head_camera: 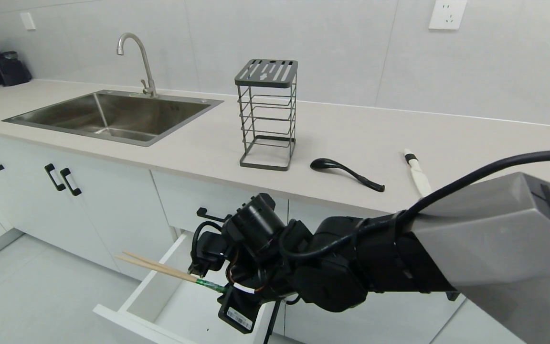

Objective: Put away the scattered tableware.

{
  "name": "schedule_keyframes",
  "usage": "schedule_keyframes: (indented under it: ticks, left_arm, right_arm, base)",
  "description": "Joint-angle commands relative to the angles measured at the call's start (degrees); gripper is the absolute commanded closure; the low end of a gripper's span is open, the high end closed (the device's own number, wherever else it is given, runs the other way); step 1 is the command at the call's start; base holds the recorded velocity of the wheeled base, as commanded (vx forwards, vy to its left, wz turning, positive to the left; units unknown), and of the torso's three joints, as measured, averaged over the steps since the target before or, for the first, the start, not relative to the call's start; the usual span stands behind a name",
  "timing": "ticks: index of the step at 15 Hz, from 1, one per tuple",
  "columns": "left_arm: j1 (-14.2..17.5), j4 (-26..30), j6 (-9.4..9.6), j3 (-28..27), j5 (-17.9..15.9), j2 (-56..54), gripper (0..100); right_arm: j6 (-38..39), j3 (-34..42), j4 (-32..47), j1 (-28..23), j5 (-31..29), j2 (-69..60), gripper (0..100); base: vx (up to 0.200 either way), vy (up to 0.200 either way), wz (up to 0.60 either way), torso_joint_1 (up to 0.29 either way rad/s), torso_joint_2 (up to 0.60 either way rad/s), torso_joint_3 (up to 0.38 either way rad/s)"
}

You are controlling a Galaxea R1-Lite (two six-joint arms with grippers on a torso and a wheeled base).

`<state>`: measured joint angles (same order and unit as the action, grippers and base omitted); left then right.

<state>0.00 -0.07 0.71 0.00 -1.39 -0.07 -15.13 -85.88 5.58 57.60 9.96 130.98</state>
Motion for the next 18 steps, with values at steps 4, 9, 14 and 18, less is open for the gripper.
schedule_keyframes:
  ticks: [4,9,14,18]
  left_arm:
    - [0.0,0.0,0.0,0.0,0.0,0.1,0]
    - [0.0,0.0,0.0,0.0,0.0,0.1,0]
    - [0.0,0.0,0.0,0.0,0.1,0.1,0]
    - [0.0,0.0,0.0,0.0,0.0,0.1,0]
  right_arm:
    - [0.2,-4.9,0.0,-0.4,0.0,4.9,100]
    - [0.1,-12.3,0.2,-1.0,0.0,10.6,100]
    - [0.2,-17.0,0.2,-2.0,-0.2,13.7,100]
    - [0.2,-22.0,0.2,-2.5,-0.2,18.3,100]
  base:
    - [0.0,0.0,0.0,-0.135,0.29,0.154]
    - [0.0,0.0,0.0,-0.145,0.31,0.163]
    - [0.0,0.0,0.0,-0.073,0.17,0.094]
    - [0.0,0.0,0.0,-0.017,0.04,0.018]
